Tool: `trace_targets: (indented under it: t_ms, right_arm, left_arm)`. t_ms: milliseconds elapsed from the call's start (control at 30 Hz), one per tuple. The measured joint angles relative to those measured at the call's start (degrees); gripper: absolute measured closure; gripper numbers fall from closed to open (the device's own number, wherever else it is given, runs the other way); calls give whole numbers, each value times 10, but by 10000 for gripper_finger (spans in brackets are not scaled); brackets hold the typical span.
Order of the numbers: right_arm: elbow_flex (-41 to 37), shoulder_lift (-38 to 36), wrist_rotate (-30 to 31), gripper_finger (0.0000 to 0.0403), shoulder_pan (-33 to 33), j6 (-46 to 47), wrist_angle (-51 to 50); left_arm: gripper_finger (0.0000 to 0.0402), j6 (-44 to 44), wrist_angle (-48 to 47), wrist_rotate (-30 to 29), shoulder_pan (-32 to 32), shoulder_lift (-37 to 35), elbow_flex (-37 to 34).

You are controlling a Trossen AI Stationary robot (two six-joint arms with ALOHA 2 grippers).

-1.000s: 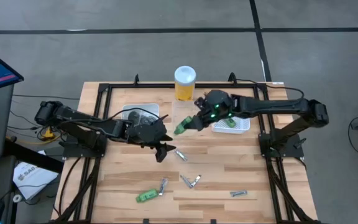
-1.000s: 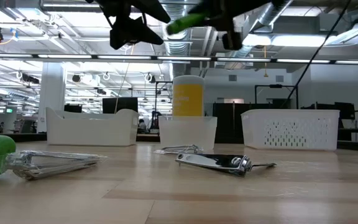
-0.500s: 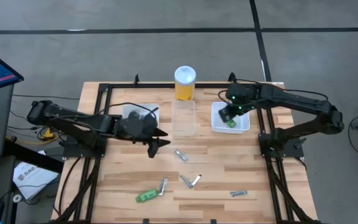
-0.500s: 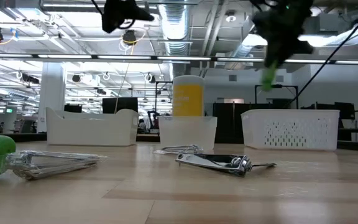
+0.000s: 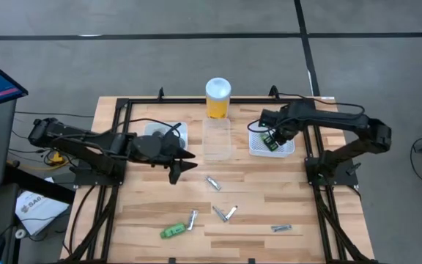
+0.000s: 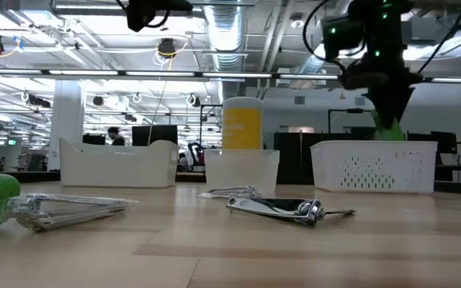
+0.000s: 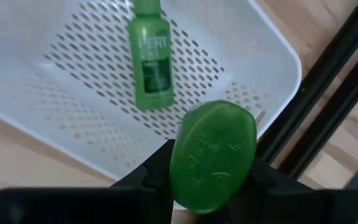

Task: Pick & Place Travel size toiletries
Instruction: Put the green shampoo into the right white bin

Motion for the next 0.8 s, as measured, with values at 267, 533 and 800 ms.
trace_targets:
  t_ms: [267, 533, 800]
  right_arm:
    - [-3, 17, 10, 272, 0, -11, 0]
    - [-3, 17, 10, 169, 0, -16, -2]
    - [17, -27, 9, 147, 0, -27, 10]
  left_arm:
    - [205, -1, -2, 6, -6, 1, 0]
    - [178, -1, -2, 10, -11, 1, 0]
    - [183, 9, 0, 9, -20, -7, 0]
